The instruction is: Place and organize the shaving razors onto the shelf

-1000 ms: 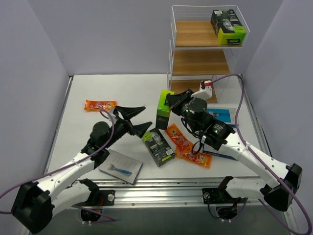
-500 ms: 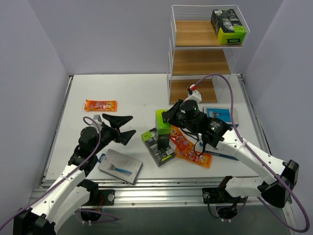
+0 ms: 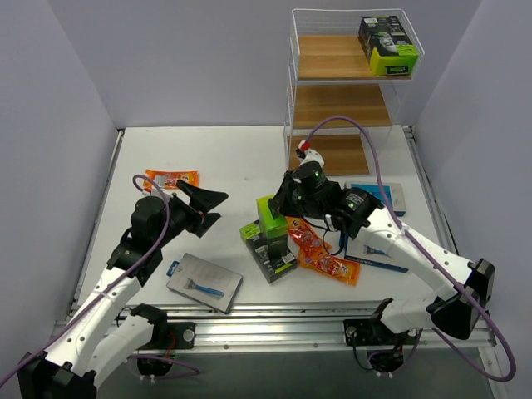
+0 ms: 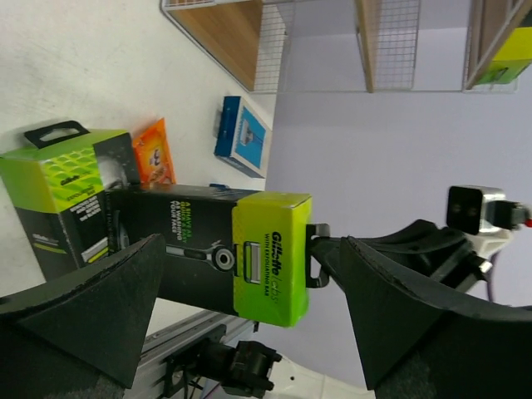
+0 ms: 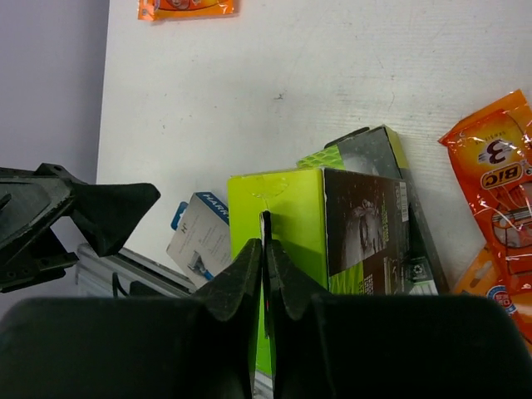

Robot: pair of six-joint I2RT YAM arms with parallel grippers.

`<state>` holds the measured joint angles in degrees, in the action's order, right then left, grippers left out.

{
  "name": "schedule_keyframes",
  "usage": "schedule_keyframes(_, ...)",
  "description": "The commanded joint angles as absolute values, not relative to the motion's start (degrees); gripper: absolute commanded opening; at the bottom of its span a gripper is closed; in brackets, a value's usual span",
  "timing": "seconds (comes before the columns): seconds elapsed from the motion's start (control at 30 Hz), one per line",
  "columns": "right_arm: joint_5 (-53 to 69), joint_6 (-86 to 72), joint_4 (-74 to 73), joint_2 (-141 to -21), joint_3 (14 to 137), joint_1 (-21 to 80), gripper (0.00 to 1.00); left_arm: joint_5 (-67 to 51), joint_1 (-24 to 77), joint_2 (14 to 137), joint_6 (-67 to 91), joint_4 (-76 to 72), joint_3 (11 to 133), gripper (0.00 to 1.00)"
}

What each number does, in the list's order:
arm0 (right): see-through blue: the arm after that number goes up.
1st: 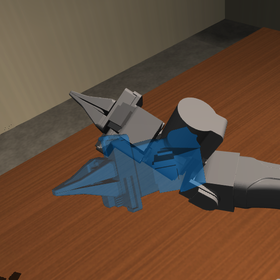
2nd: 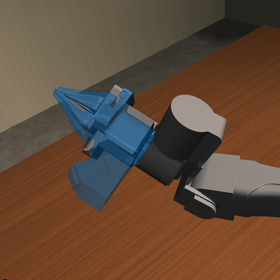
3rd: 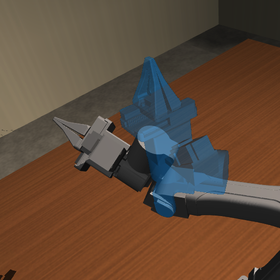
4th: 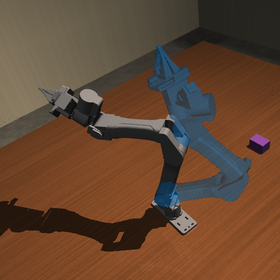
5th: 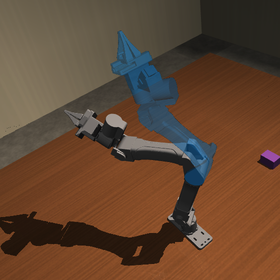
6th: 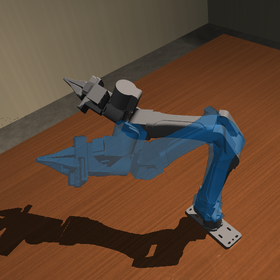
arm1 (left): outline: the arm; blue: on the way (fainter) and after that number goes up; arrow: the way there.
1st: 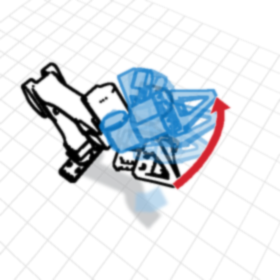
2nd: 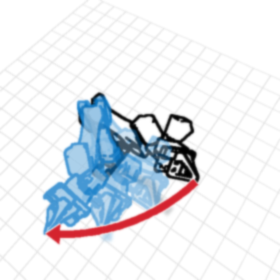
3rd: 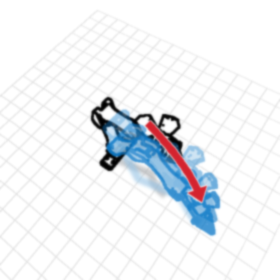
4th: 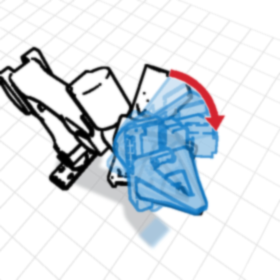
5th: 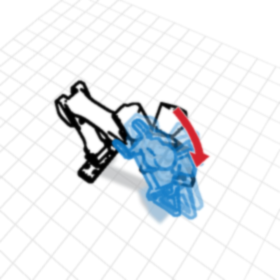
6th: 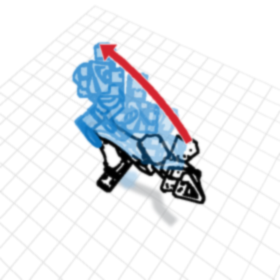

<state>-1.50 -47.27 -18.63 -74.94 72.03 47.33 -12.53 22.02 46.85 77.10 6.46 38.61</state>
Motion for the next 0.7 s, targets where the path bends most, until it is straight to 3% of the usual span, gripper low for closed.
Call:
schedule_keyframes(0.0,-1.4,-40.3,-25.3,-77.3,77.8,48.0,0.04,-10.9,21.8,47.5,72.5,8.2,38.7,0.94)
schedule_keyframes(0.37,-4.1,-38.4,-28.6,-78.0,81.2,48.5,0.36,-9.3,21.6,49.0,67.6,9.3,38.0,0.94)
schedule_keyframes(0.67,-6.2,-36.4,-32.7,-79.4,86.5,49.7,0.44,-9.0,21.6,48.9,65.0,10.6,39.3,0.94)
